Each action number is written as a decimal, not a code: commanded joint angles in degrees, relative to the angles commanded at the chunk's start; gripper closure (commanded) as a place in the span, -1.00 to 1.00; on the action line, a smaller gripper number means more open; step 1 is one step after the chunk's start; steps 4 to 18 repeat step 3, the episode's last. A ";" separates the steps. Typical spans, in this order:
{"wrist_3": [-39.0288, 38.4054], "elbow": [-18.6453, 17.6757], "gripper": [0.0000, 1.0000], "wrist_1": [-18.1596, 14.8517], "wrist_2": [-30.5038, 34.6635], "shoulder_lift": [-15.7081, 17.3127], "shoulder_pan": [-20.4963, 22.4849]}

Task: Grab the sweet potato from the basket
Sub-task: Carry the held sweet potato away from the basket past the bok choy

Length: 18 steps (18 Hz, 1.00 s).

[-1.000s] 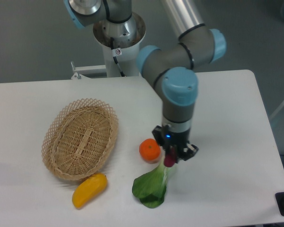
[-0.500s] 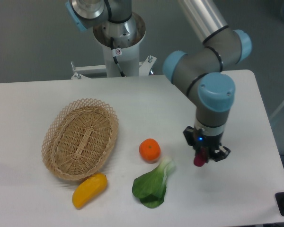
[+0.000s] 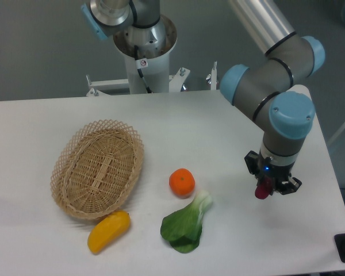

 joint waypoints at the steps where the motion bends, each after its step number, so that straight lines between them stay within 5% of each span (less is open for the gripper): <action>1: 0.00 -0.17 0.73 0.17 0.00 0.00 0.00; 18: 0.00 -0.26 0.73 0.35 0.00 0.00 0.00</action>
